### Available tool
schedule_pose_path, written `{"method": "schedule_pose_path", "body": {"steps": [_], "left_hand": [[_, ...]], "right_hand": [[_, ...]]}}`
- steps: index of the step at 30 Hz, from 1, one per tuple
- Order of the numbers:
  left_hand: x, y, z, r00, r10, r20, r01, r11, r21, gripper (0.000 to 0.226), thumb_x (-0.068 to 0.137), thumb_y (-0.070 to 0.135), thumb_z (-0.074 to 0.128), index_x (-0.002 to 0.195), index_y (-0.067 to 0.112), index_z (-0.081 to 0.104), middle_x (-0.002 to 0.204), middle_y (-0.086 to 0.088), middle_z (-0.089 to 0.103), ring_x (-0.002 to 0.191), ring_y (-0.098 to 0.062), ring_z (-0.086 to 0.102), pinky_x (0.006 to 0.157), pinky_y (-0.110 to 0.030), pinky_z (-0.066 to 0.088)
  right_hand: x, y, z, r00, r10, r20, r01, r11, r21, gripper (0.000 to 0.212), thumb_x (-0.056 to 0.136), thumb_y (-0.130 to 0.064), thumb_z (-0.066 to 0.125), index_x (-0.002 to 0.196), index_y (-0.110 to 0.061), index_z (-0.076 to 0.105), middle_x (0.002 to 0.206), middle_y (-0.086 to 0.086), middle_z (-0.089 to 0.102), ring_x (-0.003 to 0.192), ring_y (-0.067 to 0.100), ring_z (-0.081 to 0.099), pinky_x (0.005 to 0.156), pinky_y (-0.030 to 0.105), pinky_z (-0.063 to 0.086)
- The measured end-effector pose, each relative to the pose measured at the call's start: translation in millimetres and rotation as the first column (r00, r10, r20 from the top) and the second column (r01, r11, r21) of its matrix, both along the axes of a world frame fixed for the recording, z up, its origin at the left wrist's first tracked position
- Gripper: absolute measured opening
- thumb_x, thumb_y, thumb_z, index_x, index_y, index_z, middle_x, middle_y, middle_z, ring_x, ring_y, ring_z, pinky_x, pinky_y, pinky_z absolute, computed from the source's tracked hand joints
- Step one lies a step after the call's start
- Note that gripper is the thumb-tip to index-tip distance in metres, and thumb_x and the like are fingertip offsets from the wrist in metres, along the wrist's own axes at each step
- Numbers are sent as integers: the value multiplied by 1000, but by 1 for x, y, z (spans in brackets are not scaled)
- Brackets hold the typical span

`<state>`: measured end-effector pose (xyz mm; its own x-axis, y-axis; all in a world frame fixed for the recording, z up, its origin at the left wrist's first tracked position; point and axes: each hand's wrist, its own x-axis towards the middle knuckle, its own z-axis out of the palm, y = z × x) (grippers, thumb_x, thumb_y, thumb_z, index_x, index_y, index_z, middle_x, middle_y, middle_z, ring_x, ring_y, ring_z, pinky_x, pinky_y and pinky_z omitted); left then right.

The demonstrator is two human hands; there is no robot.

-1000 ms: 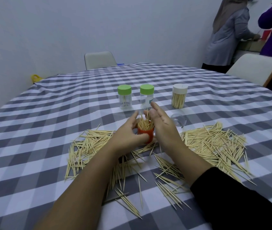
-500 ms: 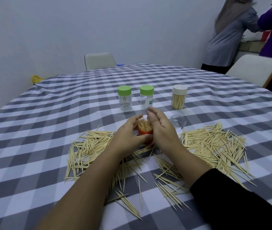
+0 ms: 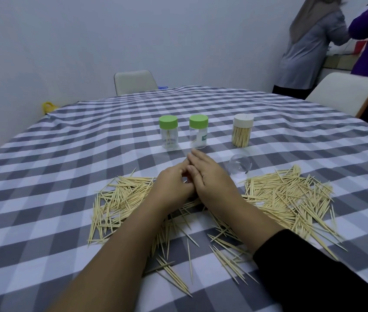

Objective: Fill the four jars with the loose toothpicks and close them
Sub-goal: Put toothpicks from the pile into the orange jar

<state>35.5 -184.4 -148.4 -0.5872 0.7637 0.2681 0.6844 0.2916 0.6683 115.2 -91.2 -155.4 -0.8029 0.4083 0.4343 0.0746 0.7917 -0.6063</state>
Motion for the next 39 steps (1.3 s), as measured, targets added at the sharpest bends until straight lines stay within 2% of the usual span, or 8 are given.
{"method": "schedule_pose_path", "body": {"steps": [7, 13, 20, 25, 30, 33, 36, 39], "left_hand": [[0, -1, 1, 993, 44, 110, -42, 999, -24, 79, 84, 16, 61, 151, 27, 20, 127, 6, 60, 116, -10, 54, 84, -23, 42], [-1, -2, 2, 1000, 0, 23, 2, 997, -80, 67, 83, 25, 64, 145, 29, 38, 138, 5, 53, 120, -12, 53, 93, -26, 43], [5, -16, 20, 998, 24, 49, -17, 988, -152, 92, 85, 38, 66, 153, 21, 5, 154, 2, 29, 135, -15, 37, 103, -32, 38], [7, -45, 35, 996, 85, 3, -84, 987, -134, 55, 91, 28, 59, 142, 22, 40, 139, 1, 48, 114, -8, 48, 91, -31, 46], [14, -73, 39, 999, -26, -35, 18, 977, -213, 6, 83, 35, 68, 86, 30, 68, 94, 12, 63, 83, -6, 56, 66, -23, 45], [21, -87, 41, 985, -164, 58, 174, 919, -354, 15, 68, 46, 77, 80, 40, 70, 90, 17, 59, 81, -6, 52, 66, -23, 42], [30, -96, 41, 950, -288, 119, 309, 824, -475, 37, 50, 57, 74, 86, 53, 65, 102, 17, 51, 94, -8, 48, 84, -28, 44], [39, -99, 37, 919, -377, 116, 376, 747, -548, 54, 51, 51, 79, 98, 63, 54, 104, 18, 41, 102, -5, 40, 92, -24, 37]], "right_hand": [[4, 1, 5, 999, 27, 42, -27, 1000, -1, 50, 102, -24, 35, 150, -15, 21, 154, -1, 25, 142, 11, 14, 103, 11, 7], [8, 2, 13, 988, 146, 56, -119, 934, -338, 59, 100, -32, 39, 151, -31, 8, 155, -3, 22, 142, 12, 22, 116, 33, 22], [32, 13, 45, 988, 9, 155, 41, 948, -316, 49, 100, -32, 40, 147, -27, 28, 152, 0, 33, 135, 17, 36, 111, 37, 31], [63, 17, 63, 863, -93, 497, 175, 977, -122, 30, 96, -25, 52, 123, -16, 59, 124, 1, 60, 108, 17, 54, 85, 27, 41], [90, 4, 69, 570, -65, 819, 8, 997, 73, 22, 84, -41, 66, 92, -20, 67, 91, -5, 65, 84, 13, 58, 73, 29, 44], [96, -4, 67, 544, -36, 838, -23, 998, 57, 31, 74, -45, 75, 93, -22, 67, 91, -5, 66, 83, 13, 59, 73, 29, 46], [97, -10, 61, 555, -44, 830, -25, 997, 70, 49, 68, -50, 78, 105, -22, 63, 103, -4, 63, 95, 17, 59, 82, 32, 47], [96, -14, 54, 592, -62, 803, 2, 997, 75, 56, 70, -50, 77, 112, -17, 61, 110, 1, 62, 101, 21, 58, 84, 34, 46]]}}
